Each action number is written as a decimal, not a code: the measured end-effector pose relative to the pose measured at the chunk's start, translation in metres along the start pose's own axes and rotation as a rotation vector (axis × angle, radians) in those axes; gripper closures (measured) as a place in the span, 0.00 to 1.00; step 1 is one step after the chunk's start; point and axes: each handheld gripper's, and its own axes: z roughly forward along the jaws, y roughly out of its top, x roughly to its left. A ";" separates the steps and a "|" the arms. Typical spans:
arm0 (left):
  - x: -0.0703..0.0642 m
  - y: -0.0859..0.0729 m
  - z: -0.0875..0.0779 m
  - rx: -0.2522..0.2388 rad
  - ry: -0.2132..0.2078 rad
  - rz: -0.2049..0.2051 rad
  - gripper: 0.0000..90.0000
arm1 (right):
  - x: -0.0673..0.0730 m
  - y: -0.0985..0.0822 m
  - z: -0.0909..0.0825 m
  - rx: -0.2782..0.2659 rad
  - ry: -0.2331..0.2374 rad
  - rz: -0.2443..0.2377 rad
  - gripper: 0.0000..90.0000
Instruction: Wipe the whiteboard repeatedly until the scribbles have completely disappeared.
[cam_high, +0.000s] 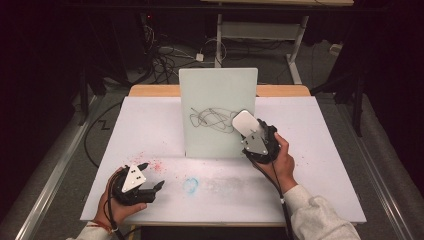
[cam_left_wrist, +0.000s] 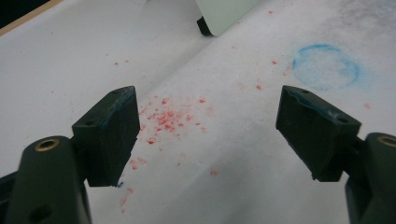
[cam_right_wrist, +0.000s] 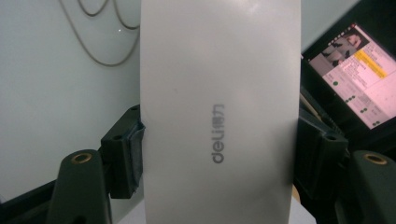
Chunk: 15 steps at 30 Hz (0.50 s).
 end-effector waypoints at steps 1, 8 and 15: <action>0.000 0.000 0.000 0.000 -0.001 0.001 0.23 | -0.001 -0.001 0.000 0.003 0.001 -0.002 0.34; -0.001 0.000 0.000 -0.001 0.000 0.001 0.23 | 0.016 -0.009 -0.002 0.036 0.043 -0.053 0.34; -0.001 0.000 0.001 0.002 -0.003 0.004 0.23 | 0.036 -0.004 -0.001 0.051 0.074 -0.137 0.34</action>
